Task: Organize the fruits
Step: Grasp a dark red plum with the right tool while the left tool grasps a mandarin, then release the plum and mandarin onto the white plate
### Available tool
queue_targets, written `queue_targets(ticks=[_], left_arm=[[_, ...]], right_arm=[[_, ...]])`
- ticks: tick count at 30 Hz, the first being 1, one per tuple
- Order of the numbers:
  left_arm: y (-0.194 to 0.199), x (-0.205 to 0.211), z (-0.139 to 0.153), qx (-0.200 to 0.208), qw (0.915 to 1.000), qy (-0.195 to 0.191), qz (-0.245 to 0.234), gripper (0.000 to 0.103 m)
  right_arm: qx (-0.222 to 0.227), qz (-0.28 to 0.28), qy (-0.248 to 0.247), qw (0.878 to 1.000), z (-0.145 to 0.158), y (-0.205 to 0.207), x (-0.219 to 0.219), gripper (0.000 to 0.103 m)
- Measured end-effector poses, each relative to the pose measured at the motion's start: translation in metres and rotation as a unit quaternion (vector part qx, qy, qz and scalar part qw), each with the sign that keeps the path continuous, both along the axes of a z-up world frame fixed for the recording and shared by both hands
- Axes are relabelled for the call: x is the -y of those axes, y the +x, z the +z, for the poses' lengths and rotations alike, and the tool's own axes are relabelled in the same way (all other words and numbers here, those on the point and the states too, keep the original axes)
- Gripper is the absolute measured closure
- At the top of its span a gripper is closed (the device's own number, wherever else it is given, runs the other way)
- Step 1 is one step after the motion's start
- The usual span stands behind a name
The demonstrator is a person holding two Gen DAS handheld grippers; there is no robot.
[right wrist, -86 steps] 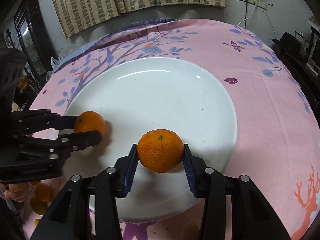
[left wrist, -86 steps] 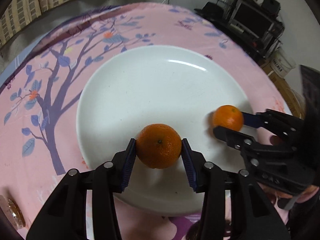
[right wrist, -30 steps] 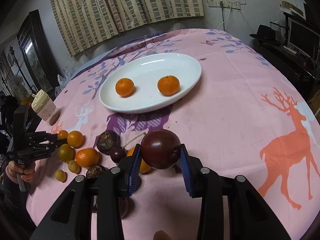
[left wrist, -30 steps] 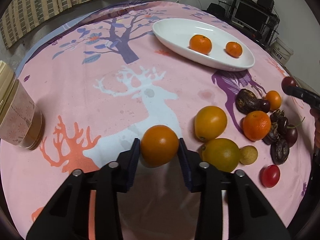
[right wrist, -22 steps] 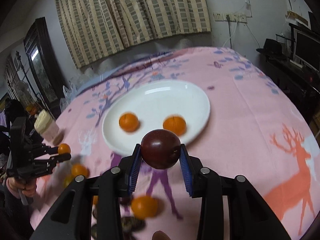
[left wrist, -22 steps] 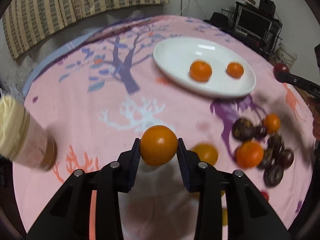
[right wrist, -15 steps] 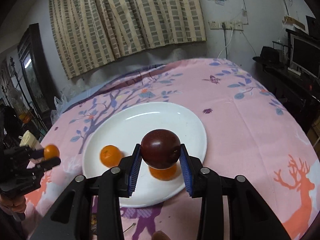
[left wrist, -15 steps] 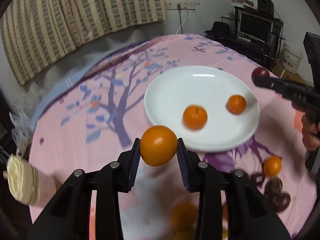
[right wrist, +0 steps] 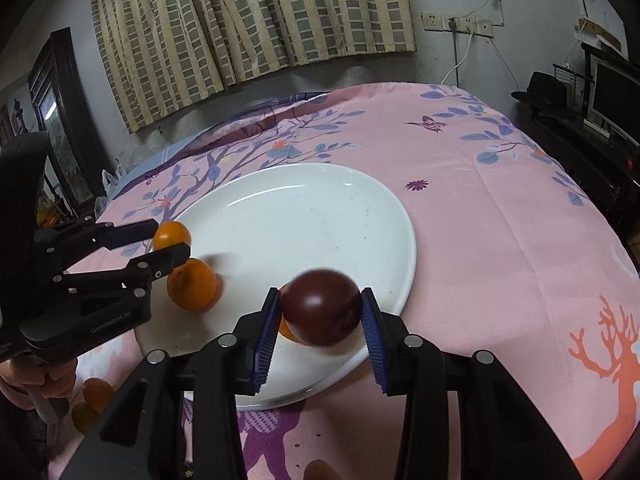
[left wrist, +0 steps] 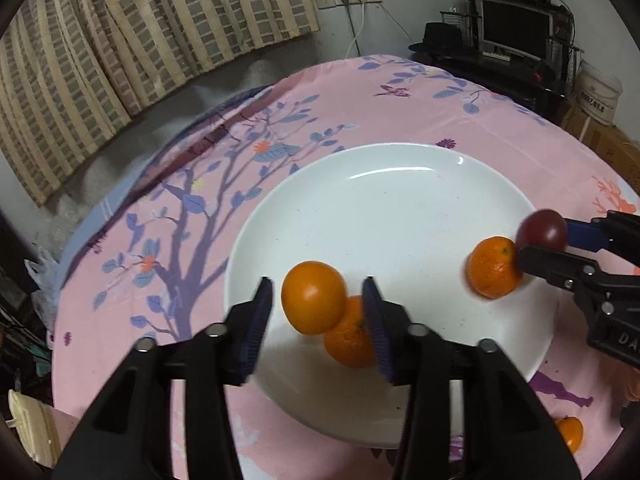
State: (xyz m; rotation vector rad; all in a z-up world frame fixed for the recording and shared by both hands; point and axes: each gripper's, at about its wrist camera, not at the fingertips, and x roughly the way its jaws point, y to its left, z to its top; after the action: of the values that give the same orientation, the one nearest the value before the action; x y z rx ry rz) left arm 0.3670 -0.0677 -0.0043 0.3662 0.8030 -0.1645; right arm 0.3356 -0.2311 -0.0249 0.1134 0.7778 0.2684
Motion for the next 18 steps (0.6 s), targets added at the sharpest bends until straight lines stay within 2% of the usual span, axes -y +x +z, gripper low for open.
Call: queue_targets(ticks=[1, 3, 5, 11, 18], left_arm=[[-0.003, 0.0, 0.003, 0.009, 1.0, 0.002, 0.0, 0.044], [-0.01, -0.003, 0.009, 0.017, 0.9998, 0.005, 0.003, 0.042], [-0.02, -0.01, 0.016, 0.023, 0.9997, 0.002, 0.01, 0.031], [-0.061, -0.054, 0.028, 0.04, 0.9983, -0.011, 0.041, 0.016], [-0.094, -0.113, 0.009, 0.012, 0.9951, -0.049, 0.084, 0.015]], right_arm=[[0.004, 0.0, 0.003, 1.0, 0.003, -0.002, 0.001, 0.059], [0.014, 0.001, 0.008, 1.0, 0.009, -0.006, 0.002, 0.058], [0.023, -0.001, 0.01, 1.0, 0.014, -0.012, 0.004, 0.057], [0.034, 0.025, 0.028, 0.999, 0.025, -0.034, -0.002, 0.054], [0.005, 0.089, 0.022, 0.996, 0.007, -0.077, -0.024, 0.053]])
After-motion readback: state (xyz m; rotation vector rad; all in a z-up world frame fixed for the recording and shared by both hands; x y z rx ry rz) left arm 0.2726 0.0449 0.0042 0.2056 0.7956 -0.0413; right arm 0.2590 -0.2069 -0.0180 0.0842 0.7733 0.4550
